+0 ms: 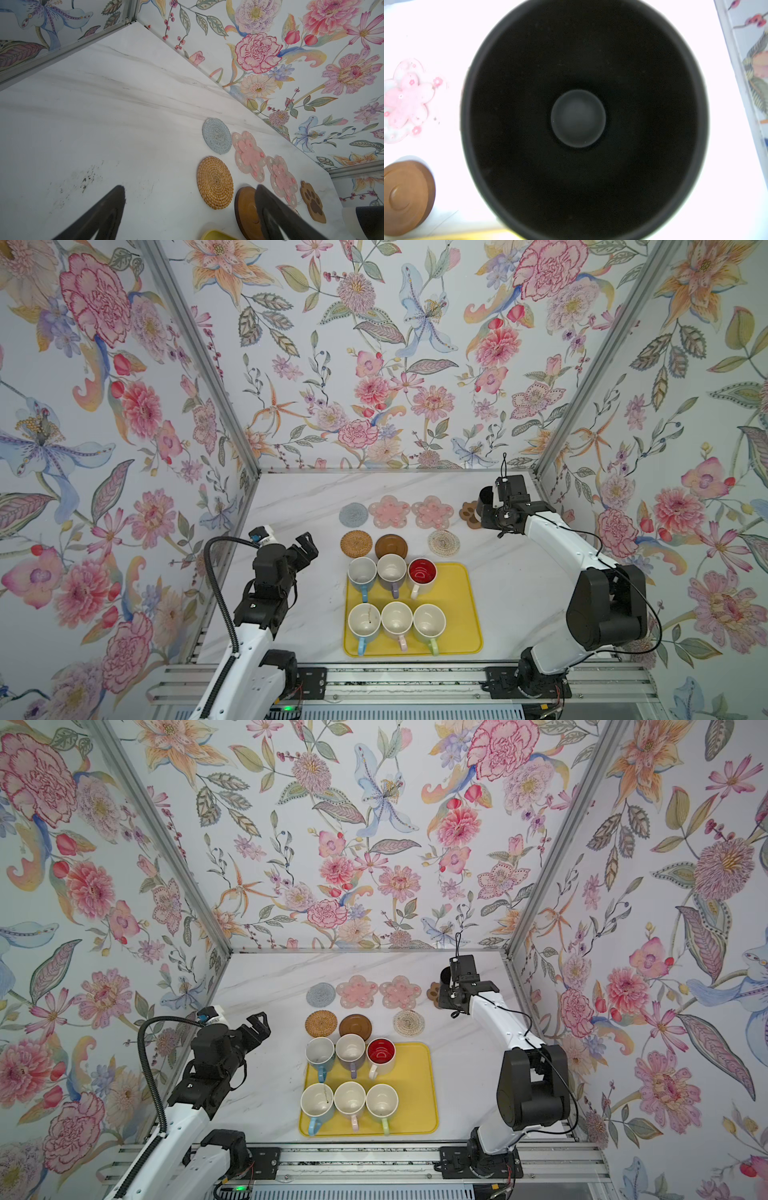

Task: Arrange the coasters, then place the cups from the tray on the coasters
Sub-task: 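Lift the black mug with the right gripper toward the paw-shaped coaster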

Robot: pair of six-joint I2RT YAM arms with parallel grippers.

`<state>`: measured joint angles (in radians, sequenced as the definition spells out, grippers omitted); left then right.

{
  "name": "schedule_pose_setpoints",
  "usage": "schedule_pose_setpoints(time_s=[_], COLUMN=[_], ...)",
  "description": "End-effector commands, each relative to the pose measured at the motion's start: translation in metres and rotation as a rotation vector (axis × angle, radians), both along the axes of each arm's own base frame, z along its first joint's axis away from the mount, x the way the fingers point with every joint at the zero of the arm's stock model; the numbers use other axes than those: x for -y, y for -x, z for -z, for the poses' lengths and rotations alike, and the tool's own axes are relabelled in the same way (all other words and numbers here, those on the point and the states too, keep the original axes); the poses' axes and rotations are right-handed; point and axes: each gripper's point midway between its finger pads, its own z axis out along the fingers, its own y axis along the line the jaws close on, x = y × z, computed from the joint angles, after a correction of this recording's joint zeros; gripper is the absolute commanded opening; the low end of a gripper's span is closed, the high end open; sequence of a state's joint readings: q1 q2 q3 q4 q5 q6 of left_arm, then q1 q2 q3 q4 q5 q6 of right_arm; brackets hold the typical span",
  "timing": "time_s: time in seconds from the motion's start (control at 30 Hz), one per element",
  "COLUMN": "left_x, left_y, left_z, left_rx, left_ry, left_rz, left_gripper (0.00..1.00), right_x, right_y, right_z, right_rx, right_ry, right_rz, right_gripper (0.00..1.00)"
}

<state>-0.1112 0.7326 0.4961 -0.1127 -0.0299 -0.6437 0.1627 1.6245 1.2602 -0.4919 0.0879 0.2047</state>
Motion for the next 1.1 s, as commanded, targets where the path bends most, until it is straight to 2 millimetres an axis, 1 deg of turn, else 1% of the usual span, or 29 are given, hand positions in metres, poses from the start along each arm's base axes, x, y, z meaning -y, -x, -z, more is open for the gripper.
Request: schedule_pose_setpoints(time_s=[0.0,0.13,0.3,0.47,0.6,0.77,1.07], left_x=[-0.004,-0.004,-0.004,-0.003,-0.003,-0.002,-0.002], left_y=[0.000,0.001,0.000,-0.001,-0.001,-0.002,-0.002], left_z=[-0.014,-0.012,-0.012,-0.012,-0.011,-0.011,-0.012], left_rx=[0.025,0.021,0.021,0.020,0.022,0.019,0.020], left_ry=[-0.019,-0.017,-0.018,-0.015,-0.008,-0.006,-0.007], left_rz=[-0.005,-0.007,-0.006,-0.005,-0.004,-0.001,-0.002], left_gripper=[0.99,0.99,0.99,0.99,0.99,0.99,0.99], right_x=[0.001,0.004,0.008,0.010,0.009,0.010,0.009], right_y=[-0.033,-0.042,-0.048,-0.056,-0.061,-0.065,-0.073], right_z=[-0.032,-0.023,-0.017,-0.006,-0.005,0.003,0.012], right_rx=[0.132,0.119,0.108,0.073,0.069,0.048,0.033], right_ry=[0.030,0.056,0.047,0.047,0.066,0.068,0.065], right_rz=[-0.028,-0.051,-0.085,-0.112,-0.136,-0.150,-0.155], right_gripper=[0.00,0.00,0.00,0.00,0.00,0.00,0.00])
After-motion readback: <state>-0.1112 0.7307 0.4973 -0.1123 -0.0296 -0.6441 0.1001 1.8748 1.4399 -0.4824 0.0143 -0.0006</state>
